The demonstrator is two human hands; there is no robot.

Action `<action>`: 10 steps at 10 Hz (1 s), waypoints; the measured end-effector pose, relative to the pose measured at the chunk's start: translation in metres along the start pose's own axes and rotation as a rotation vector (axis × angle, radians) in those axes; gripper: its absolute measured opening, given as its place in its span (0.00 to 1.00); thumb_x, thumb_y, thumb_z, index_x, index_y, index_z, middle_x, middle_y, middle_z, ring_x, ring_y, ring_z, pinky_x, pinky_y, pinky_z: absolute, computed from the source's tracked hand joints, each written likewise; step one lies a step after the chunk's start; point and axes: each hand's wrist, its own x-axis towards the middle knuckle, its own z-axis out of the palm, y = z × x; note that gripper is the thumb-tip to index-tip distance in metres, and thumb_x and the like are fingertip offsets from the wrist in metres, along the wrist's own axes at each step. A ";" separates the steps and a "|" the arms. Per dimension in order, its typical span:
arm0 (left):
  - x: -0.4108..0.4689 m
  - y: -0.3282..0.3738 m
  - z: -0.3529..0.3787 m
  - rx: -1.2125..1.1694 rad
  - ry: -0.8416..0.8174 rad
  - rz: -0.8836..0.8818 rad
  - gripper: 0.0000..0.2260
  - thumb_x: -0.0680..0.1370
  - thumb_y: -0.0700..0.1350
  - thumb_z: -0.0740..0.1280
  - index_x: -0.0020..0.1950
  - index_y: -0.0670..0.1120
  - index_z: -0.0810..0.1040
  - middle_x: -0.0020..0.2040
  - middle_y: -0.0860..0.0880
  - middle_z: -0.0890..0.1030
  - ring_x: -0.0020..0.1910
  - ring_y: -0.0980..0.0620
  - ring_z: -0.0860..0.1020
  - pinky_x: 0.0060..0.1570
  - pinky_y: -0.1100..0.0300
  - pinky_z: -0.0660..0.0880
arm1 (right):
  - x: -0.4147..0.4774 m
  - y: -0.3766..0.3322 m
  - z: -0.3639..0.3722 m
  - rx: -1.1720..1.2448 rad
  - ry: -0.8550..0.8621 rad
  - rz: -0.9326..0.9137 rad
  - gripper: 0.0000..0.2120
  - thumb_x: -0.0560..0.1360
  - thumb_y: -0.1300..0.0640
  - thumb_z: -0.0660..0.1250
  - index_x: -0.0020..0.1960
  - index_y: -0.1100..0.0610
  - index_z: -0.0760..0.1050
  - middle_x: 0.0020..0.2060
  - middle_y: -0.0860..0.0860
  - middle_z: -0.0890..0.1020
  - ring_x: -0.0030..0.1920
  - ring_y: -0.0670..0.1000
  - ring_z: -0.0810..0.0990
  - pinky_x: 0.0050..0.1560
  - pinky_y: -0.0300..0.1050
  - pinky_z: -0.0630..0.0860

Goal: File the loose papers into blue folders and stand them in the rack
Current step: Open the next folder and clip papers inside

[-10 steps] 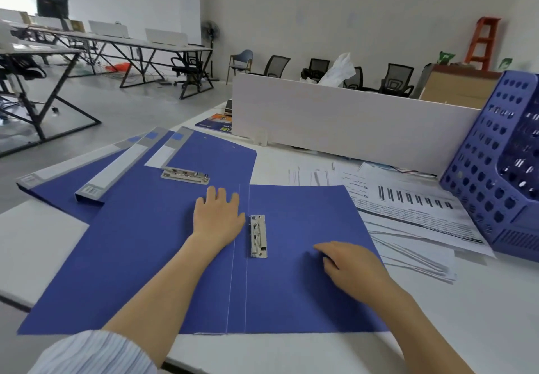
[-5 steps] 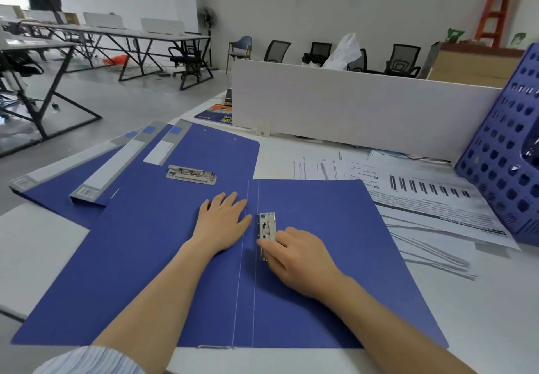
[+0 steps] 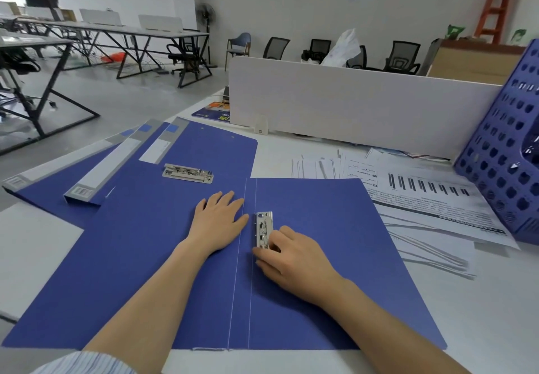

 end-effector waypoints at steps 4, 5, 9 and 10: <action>-0.004 0.000 -0.001 -0.026 -0.003 0.003 0.22 0.81 0.54 0.51 0.75 0.52 0.56 0.77 0.51 0.53 0.76 0.50 0.49 0.74 0.50 0.47 | 0.002 0.003 0.000 0.018 -0.028 -0.078 0.18 0.72 0.47 0.55 0.37 0.50 0.83 0.26 0.44 0.76 0.27 0.46 0.73 0.22 0.33 0.62; -0.004 0.000 -0.001 -0.039 -0.005 0.003 0.22 0.81 0.54 0.51 0.75 0.52 0.56 0.77 0.51 0.53 0.76 0.50 0.49 0.74 0.50 0.47 | 0.000 0.004 -0.002 0.026 0.036 -0.055 0.16 0.72 0.50 0.57 0.38 0.51 0.83 0.25 0.45 0.76 0.26 0.47 0.72 0.23 0.34 0.58; -0.004 0.000 0.000 -0.021 0.008 0.014 0.23 0.81 0.55 0.50 0.75 0.51 0.56 0.77 0.50 0.53 0.76 0.49 0.49 0.73 0.50 0.47 | 0.041 0.012 -0.004 -0.074 0.111 0.316 0.15 0.70 0.59 0.55 0.36 0.52 0.80 0.26 0.48 0.75 0.29 0.49 0.73 0.25 0.36 0.60; -0.004 0.000 0.000 0.002 0.004 0.027 0.23 0.81 0.55 0.50 0.75 0.51 0.56 0.77 0.49 0.53 0.76 0.49 0.49 0.74 0.49 0.47 | 0.065 0.026 -0.002 0.179 -0.164 0.610 0.16 0.80 0.59 0.52 0.60 0.53 0.76 0.51 0.55 0.77 0.56 0.55 0.71 0.50 0.45 0.71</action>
